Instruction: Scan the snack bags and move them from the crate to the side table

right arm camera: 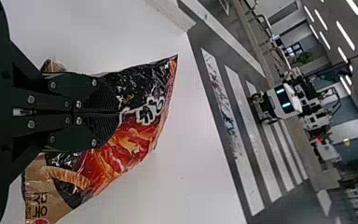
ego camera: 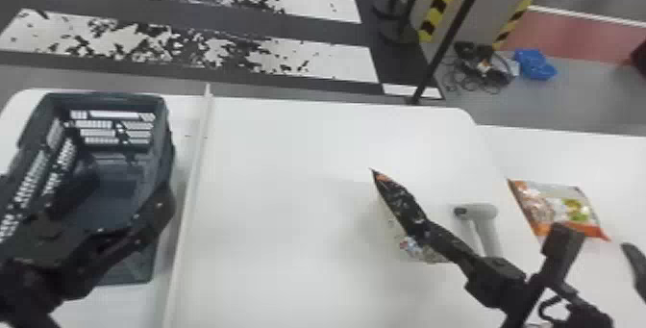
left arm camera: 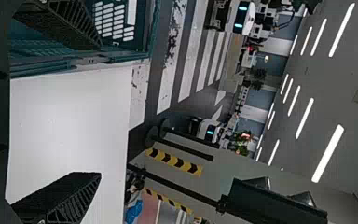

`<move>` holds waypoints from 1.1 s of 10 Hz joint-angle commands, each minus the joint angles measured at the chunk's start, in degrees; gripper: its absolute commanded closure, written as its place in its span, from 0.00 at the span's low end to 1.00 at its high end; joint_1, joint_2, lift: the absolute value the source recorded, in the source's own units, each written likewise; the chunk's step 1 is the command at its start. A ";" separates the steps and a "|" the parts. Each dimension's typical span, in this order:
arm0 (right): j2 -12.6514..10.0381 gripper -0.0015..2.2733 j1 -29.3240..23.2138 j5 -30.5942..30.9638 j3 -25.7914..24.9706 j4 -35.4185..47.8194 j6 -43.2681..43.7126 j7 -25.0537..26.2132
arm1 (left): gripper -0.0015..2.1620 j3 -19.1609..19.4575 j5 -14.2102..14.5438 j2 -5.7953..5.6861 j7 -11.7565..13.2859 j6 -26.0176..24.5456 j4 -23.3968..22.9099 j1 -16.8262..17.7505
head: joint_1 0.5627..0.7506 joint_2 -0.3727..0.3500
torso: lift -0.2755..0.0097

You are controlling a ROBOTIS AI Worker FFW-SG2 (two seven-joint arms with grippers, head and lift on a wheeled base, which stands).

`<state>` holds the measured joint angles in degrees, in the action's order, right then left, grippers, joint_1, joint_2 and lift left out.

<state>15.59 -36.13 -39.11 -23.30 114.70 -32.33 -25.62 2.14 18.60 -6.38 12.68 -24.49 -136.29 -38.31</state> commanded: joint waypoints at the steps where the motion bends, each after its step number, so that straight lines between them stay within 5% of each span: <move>1: -2.84 0.99 2.29 -12.75 -7.38 0.27 -16.85 -2.68 | 0.01 -0.30 -0.05 0.14 0.07 -0.08 -0.02 -0.01 | 0.70 0.16 | 0.66; 5: -4.34 0.99 5.90 -34.63 -18.28 -4.92 -42.34 -7.87 | 0.01 -2.94 -1.72 0.22 -0.02 0.09 0.06 -0.01 | 0.70 0.21 | 0.66; 8: -6.71 0.99 7.83 -34.55 -19.59 -15.38 -39.35 -5.14 | 0.01 -4.87 -3.04 0.14 -0.20 0.09 -0.11 -0.01 | 0.70 0.13 | 0.66; 11: -6.80 0.97 7.92 -34.28 -19.59 -18.72 -34.08 -2.42 | 0.01 -5.66 -3.13 -0.22 -0.02 0.27 -0.11 -0.63 | 0.70 0.04 | 0.66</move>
<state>8.75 -28.23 -73.41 -42.84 96.25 -67.13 -28.12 -3.31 15.51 -6.52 12.63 -24.36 -136.35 -38.70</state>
